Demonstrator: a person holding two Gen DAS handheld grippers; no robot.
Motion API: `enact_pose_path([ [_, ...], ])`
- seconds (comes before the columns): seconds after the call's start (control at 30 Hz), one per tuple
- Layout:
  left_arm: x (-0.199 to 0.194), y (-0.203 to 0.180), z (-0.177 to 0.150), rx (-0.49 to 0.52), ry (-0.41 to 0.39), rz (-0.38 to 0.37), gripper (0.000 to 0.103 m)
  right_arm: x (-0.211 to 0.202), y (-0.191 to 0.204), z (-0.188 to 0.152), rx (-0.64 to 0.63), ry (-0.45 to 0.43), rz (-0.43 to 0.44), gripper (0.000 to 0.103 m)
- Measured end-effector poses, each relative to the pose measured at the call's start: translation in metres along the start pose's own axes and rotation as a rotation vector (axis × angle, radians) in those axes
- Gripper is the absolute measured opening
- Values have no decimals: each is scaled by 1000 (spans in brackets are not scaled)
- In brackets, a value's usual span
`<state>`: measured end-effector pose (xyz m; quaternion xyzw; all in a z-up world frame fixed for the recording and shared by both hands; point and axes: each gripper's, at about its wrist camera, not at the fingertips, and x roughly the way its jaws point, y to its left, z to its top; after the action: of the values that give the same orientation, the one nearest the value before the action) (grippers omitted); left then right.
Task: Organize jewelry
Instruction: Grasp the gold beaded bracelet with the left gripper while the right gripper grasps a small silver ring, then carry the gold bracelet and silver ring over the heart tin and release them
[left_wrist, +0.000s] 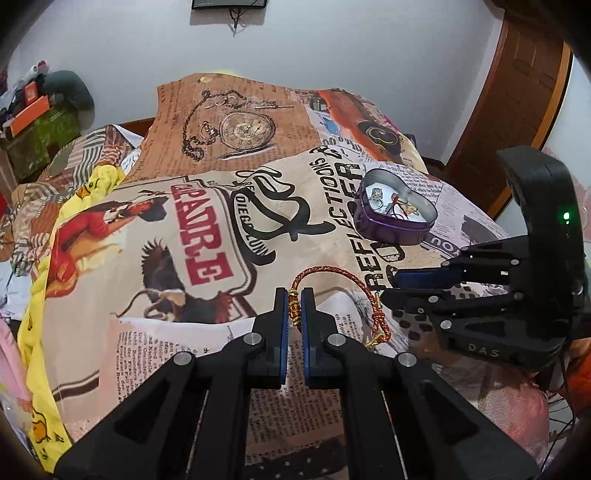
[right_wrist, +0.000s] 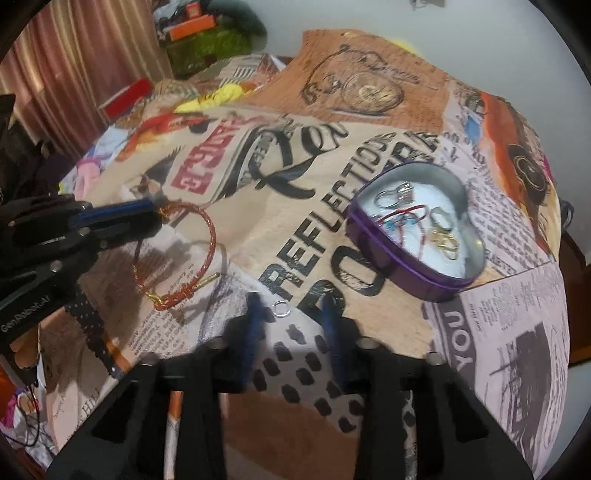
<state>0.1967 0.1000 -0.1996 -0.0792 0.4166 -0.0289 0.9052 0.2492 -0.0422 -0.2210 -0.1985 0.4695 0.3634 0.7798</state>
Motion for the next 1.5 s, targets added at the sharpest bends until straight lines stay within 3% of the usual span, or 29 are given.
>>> enact_pose_path([
  [0.1,-1,0,1,-4,-5,-3,4,2,1,0,-4,-4,2,9],
  [0.43,-18,-18,12,25,-44,3,4,-20,-13,-2,64,-65,-19,9],
  [1.07,-39,-80,55,106,-139,-21,4,-112,-49,-8,151,-303,-133,9],
  [1.5,-13,-86,85,99,-151,-28,4,-113,-76,-7,205,-339,-147,9],
])
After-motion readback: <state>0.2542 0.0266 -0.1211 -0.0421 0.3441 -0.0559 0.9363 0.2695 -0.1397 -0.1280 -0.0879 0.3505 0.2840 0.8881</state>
